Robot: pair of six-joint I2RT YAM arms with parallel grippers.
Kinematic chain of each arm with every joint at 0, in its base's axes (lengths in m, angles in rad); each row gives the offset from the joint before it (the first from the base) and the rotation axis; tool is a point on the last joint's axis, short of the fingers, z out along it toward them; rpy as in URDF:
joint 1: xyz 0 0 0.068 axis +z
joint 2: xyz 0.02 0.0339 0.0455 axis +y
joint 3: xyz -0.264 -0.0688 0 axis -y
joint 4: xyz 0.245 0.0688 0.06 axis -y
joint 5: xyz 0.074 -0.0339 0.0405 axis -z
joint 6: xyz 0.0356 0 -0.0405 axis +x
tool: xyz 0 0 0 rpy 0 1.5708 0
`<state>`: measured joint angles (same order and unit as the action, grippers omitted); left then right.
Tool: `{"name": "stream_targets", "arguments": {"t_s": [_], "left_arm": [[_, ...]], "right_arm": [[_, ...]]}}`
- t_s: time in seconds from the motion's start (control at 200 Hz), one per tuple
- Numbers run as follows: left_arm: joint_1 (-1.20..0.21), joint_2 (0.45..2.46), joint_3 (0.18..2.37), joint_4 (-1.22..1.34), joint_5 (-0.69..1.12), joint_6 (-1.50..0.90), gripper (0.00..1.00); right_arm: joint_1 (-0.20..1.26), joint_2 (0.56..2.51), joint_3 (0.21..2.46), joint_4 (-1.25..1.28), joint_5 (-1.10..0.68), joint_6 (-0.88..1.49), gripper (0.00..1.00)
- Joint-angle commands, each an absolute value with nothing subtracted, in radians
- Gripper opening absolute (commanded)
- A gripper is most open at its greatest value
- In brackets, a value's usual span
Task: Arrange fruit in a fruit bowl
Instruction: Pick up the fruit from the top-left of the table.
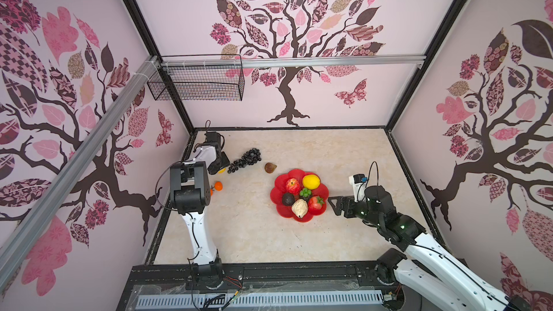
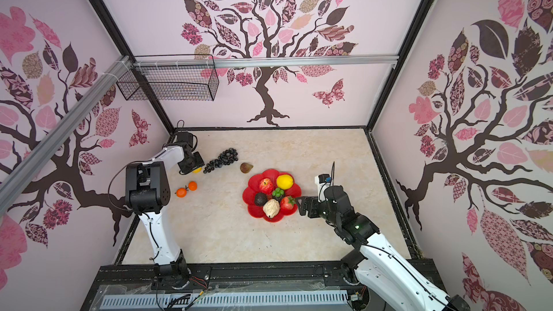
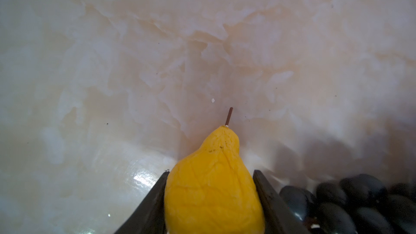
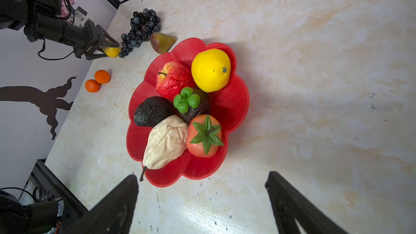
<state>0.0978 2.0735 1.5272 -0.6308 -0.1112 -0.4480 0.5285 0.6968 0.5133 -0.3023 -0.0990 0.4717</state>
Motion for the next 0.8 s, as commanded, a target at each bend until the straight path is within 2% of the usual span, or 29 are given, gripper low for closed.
{"name": "stream_targets", "arguments": {"t_s": [0.0, 0.215, 0.385, 0.565, 0.795], "left_arm": [[0.098, 1.992, 1.479, -0.586, -0.110, -0.461, 0.52], [0.082, 1.833, 1.375, -0.534, -0.119, -0.496, 0.48], [0.011, 1.591, 1.178, -0.436, -0.178, -0.569, 0.47], [-0.119, 1.377, 1.055, -0.375, -0.162, -0.587, 0.46], [-0.354, 1.148, 0.906, -0.296, -0.156, -0.513, 0.44]], "right_arm": [[0.526, 0.701, 0.522, -0.299, -0.105, 0.474, 0.92], [0.526, 0.703, 0.527, -0.298, -0.110, 0.477, 0.92], [0.526, 0.710, 0.533, -0.286, -0.099, 0.477, 0.93], [0.526, 0.726, 0.552, -0.270, -0.113, 0.484, 0.93], [0.526, 0.732, 0.574, -0.277, -0.132, 0.495, 0.93]]}}
